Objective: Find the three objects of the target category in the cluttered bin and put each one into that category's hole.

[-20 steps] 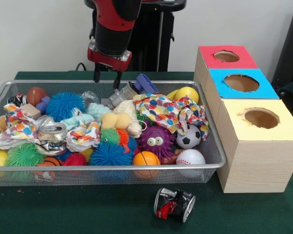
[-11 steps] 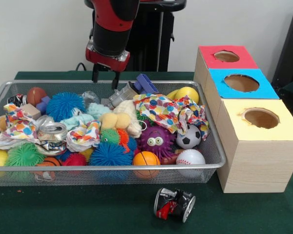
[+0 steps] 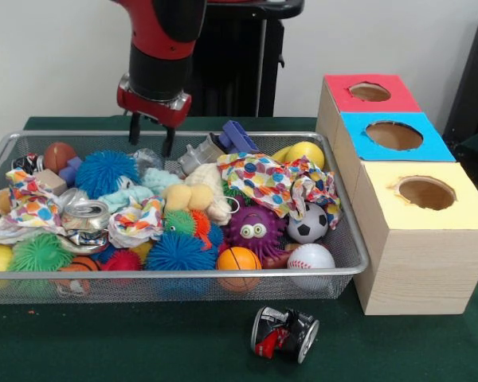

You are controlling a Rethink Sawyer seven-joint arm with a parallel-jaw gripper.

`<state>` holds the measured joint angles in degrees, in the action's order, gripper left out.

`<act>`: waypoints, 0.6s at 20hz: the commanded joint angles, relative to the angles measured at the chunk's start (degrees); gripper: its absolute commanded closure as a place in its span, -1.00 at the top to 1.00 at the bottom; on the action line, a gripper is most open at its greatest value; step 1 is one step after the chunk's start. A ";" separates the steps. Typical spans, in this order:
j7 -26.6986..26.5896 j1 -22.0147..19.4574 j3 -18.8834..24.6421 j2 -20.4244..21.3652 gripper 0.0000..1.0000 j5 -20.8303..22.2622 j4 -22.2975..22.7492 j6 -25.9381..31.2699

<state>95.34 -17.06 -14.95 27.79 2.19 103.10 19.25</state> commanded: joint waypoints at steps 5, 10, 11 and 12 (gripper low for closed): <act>4.75 -2.92 6.01 -5.13 1.00 0.61 -5.95 0.33; 4.86 -3.84 6.13 -4.72 1.00 1.54 -3.45 -1.57; 4.85 -4.11 6.26 -4.79 1.00 1.76 -3.01 -2.24; 5.13 -4.24 6.26 -5.11 1.00 1.76 -2.78 -2.87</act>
<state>95.34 -19.56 -14.86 25.19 2.17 101.19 19.22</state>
